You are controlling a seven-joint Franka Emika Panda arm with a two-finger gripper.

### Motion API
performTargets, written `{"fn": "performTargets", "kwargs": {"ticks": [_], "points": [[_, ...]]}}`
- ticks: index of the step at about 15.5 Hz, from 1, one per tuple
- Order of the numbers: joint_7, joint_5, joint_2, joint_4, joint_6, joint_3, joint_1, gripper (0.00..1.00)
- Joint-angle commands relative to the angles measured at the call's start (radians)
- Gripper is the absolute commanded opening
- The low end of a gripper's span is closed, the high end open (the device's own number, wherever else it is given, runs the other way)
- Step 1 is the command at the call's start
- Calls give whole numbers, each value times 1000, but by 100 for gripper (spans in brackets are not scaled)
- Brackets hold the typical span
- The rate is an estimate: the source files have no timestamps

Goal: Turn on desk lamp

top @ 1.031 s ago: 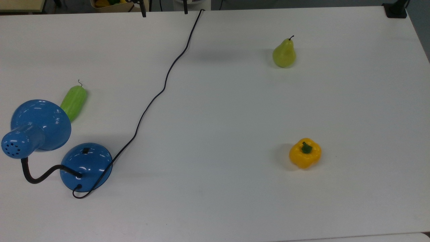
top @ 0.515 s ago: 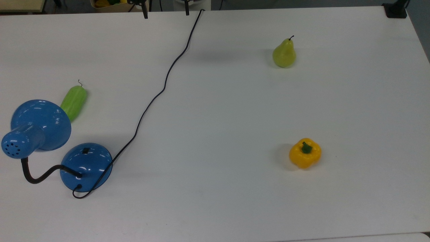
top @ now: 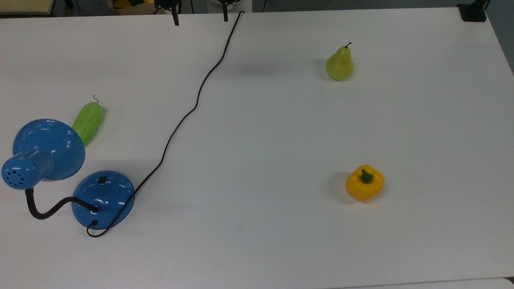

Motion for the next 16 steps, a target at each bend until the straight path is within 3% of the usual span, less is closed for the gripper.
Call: {"fn": "performTargets", "kwargs": {"ticks": [1,3,7,10,12,16], "points": [[-16,2,-5,-6,16,-8,-4,70],[-12,5,-8,-9,10,-6,-4,45],[-7,11,-5,-14,9,-3,-4,17],[-7,11,-6,-13,-8,-3,-7,15],[-2,13,-5,-11,-23,-5,-7,1],[-15,13,14,-8,-31,-16,-37,0]]}}
